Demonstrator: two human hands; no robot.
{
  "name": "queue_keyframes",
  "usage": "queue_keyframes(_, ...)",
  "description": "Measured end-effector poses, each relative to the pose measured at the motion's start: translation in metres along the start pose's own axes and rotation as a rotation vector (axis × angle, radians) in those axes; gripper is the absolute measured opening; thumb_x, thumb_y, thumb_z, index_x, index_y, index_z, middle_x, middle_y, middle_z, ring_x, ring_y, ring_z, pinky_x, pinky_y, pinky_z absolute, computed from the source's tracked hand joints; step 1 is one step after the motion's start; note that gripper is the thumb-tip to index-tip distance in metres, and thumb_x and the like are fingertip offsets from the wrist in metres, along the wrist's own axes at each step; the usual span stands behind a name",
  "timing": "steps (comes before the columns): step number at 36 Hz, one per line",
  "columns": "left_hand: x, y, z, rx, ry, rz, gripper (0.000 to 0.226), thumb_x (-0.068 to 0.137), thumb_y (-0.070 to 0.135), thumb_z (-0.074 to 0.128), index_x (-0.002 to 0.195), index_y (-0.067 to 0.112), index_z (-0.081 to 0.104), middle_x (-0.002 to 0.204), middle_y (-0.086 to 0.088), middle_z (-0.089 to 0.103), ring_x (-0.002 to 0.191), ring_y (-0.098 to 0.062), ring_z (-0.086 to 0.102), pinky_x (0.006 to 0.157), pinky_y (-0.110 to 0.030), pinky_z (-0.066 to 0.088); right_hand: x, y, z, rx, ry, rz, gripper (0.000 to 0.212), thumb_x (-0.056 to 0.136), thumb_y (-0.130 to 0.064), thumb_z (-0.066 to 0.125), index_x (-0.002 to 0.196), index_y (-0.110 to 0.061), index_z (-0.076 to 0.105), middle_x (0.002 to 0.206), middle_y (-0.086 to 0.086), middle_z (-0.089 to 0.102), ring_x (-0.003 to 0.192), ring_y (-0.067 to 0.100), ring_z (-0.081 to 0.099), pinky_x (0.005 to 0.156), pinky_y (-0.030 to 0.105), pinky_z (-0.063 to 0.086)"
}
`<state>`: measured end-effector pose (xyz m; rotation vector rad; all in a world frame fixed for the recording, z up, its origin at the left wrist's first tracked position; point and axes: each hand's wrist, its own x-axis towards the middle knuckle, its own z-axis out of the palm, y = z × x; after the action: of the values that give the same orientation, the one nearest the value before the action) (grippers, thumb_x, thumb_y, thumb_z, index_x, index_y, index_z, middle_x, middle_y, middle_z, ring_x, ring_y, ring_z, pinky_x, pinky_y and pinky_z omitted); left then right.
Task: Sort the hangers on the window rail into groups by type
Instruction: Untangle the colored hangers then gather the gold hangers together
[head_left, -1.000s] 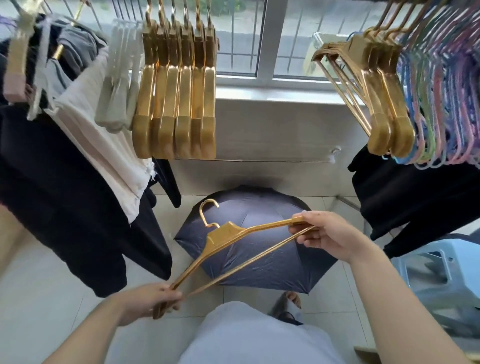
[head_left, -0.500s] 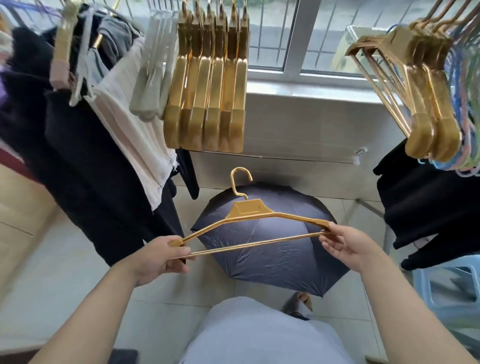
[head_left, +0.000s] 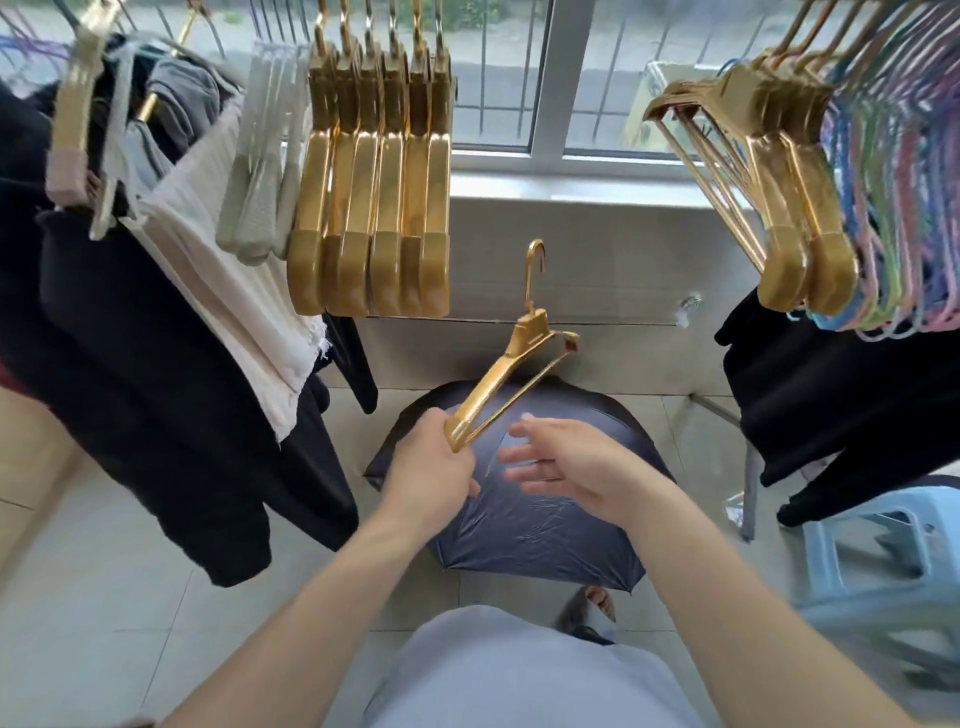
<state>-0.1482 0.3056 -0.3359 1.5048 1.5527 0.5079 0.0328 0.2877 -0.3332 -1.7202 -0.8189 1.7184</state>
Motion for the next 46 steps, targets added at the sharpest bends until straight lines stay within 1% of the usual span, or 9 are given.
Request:
queue_keyframes(3,-0.006,0.014,0.017,-0.016,-0.011,0.054,0.011,0.1,0.016,0.055,0.102,0.027,0.054,0.091,0.004,0.066,0.082,-0.012,0.067,0.07,-0.034,0.058,-0.002,-0.011,0.019,0.133,-0.103,-0.03,0.045,0.106,-0.046,0.049,0.127,-0.011,0.067,0.115,0.005,0.076,0.104,0.022,0.074,0.093,0.038,0.058)
queue_keyframes(6,-0.016,0.024,0.033,0.037,-0.069,0.136,0.022,0.1,0.019,0.057,0.12,0.021,0.048,0.105,0.007,0.059,0.098,-0.018,0.063,0.088,-0.043,0.057,0.0,-0.019,0.025,0.131,0.043,-0.038,0.043,0.099,-0.048,0.061,0.117,-0.009,0.069,0.096,0.001,0.078,0.091,0.017,0.073,0.081,0.033,0.058)
queue_keyframes(11,-0.029,0.045,0.045,0.063,-0.184,0.272,0.052,0.103,0.014,0.054,0.148,0.005,0.032,0.152,-0.011,0.035,0.133,-0.025,0.045,0.099,-0.023,0.036,0.001,-0.029,0.017,0.014,0.341,-0.103,0.019,0.095,-0.035,0.06,0.1,-0.016,0.065,0.087,0.005,0.07,0.086,0.024,0.068,0.08,0.041,0.057)
queue_keyframes(16,-0.023,0.058,0.019,0.059,-0.388,0.478,0.037,0.102,0.018,0.058,0.139,0.024,0.059,0.13,0.022,0.049,0.122,0.002,0.052,0.1,-0.011,0.041,-0.021,-0.049,-0.008,-0.18,0.528,-0.221,0.011,0.096,-0.024,0.054,0.092,-0.017,0.06,0.093,0.007,0.074,0.085,0.032,0.073,0.079,0.055,0.062)
queue_keyframes(19,-0.014,0.08,-0.008,0.065,-0.262,0.518,0.029,0.102,0.019,0.058,0.128,0.027,0.069,0.129,0.018,0.061,0.118,0.003,0.057,0.097,-0.009,0.041,-0.041,-0.071,-0.023,-0.236,0.56,-0.245,0.013,0.097,-0.026,0.051,0.095,-0.015,0.057,0.089,0.012,0.073,0.068,0.034,0.075,0.066,0.058,0.062)
queue_keyframes(22,-0.009,0.107,-0.035,-0.008,-0.107,0.527,0.023,0.103,0.02,0.058,0.119,0.027,0.072,0.107,0.016,0.072,0.098,0.0,0.066,0.08,-0.006,0.046,-0.058,-0.095,-0.037,-0.329,0.625,-0.288,0.019,0.099,-0.029,0.048,0.102,-0.013,0.057,0.084,0.014,0.073,0.048,0.021,0.069,0.043,0.035,0.054)
queue_keyframes(28,-0.006,0.146,-0.071,-0.006,0.006,0.65,0.016,0.104,0.022,0.057,0.11,0.029,0.07,0.093,0.016,0.07,0.086,0.002,0.064,0.066,-0.006,0.045,-0.084,-0.137,-0.07,-0.426,0.736,-0.404,0.02,0.102,-0.035,0.051,0.1,-0.016,0.056,0.089,0.007,0.072,0.056,0.021,0.073,0.061,0.048,0.064)
queue_keyframes(37,-0.002,0.15,-0.083,0.034,0.026,0.625,0.018,0.105,0.025,0.056,0.106,0.039,0.067,0.094,0.016,0.071,0.09,0.001,0.064,0.072,-0.007,0.049,-0.082,-0.19,-0.108,-0.458,0.871,-0.323,0.026,0.098,-0.023,0.048,0.101,0.0,0.061,0.075,0.018,0.074,0.032,0.018,0.059,0.036,0.022,0.041)
queue_keyframes(46,-0.002,0.148,-0.083,0.015,0.001,0.593,0.018,0.106,0.023,0.055,0.109,0.03,0.071,0.09,0.006,0.073,0.087,-0.002,0.063,0.068,-0.005,0.046,-0.071,-0.189,-0.113,-0.51,0.874,-0.277,0.031,0.1,-0.026,0.045,0.115,-0.003,0.06,0.098,0.016,0.072,0.039,0.021,0.066,0.032,0.02,0.04)
